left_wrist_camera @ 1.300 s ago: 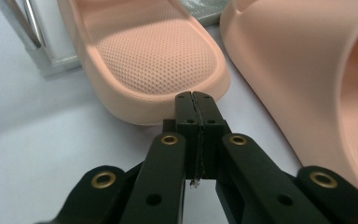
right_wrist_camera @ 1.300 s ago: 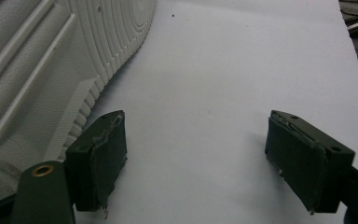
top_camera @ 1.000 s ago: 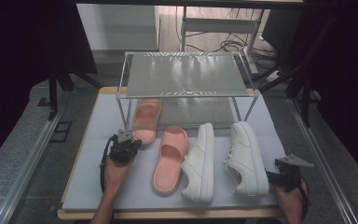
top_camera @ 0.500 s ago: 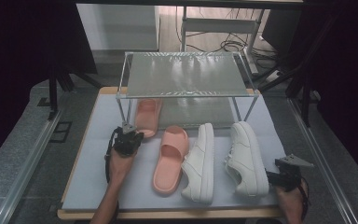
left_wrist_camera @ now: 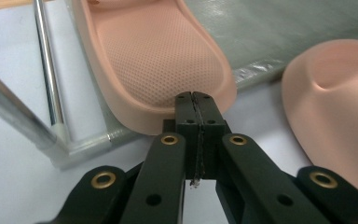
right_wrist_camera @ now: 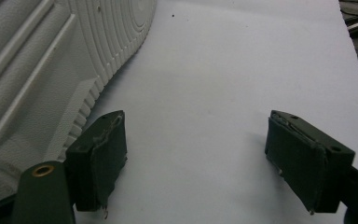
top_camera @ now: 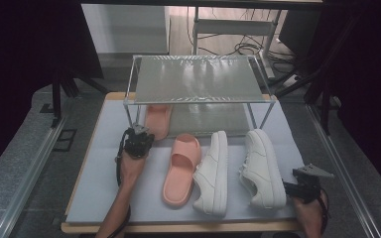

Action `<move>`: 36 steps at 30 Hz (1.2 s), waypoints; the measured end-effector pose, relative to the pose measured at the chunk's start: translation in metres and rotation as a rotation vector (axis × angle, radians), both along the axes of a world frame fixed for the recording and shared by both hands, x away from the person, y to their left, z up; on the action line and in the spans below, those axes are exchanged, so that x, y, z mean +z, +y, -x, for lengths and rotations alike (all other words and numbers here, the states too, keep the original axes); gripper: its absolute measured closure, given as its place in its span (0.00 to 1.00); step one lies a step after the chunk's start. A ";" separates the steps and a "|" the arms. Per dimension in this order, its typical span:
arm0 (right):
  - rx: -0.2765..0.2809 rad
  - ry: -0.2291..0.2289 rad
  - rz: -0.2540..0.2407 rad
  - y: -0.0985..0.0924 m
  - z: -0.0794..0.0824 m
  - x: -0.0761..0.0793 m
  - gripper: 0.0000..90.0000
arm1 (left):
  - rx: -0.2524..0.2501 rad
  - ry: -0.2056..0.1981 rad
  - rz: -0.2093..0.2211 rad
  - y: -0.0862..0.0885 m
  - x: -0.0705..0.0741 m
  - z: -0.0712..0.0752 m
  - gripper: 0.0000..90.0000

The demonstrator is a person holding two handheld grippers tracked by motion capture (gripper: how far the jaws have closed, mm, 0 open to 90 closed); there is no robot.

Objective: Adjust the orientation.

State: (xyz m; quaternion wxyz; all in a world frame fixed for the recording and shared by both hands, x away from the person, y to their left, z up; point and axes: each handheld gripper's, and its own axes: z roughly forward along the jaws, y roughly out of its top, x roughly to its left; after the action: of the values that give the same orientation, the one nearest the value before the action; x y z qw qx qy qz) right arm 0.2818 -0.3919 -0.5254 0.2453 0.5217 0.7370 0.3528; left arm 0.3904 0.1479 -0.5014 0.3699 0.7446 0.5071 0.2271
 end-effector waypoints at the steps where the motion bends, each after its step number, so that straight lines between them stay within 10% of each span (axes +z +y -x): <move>1: 0.000 0.000 0.000 0.000 0.000 0.000 0.23 | 0.004 0.001 0.004 0.000 0.000 -0.002 1.00; 20: 0.000 0.000 0.000 0.000 0.000 0.000 0.23 | 0.017 0.006 0.038 -0.004 -0.007 -0.021 1.00; 36: 0.000 -0.001 0.002 0.000 0.000 0.000 0.23 | -0.076 0.007 0.090 -0.001 0.013 0.022 0.89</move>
State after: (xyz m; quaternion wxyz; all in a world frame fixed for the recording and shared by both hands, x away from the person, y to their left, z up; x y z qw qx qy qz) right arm 0.2818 -0.3918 -0.5254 0.2459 0.5212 0.7373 0.3524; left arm 0.3684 0.1467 -0.4887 0.4095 0.7468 0.4896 0.1871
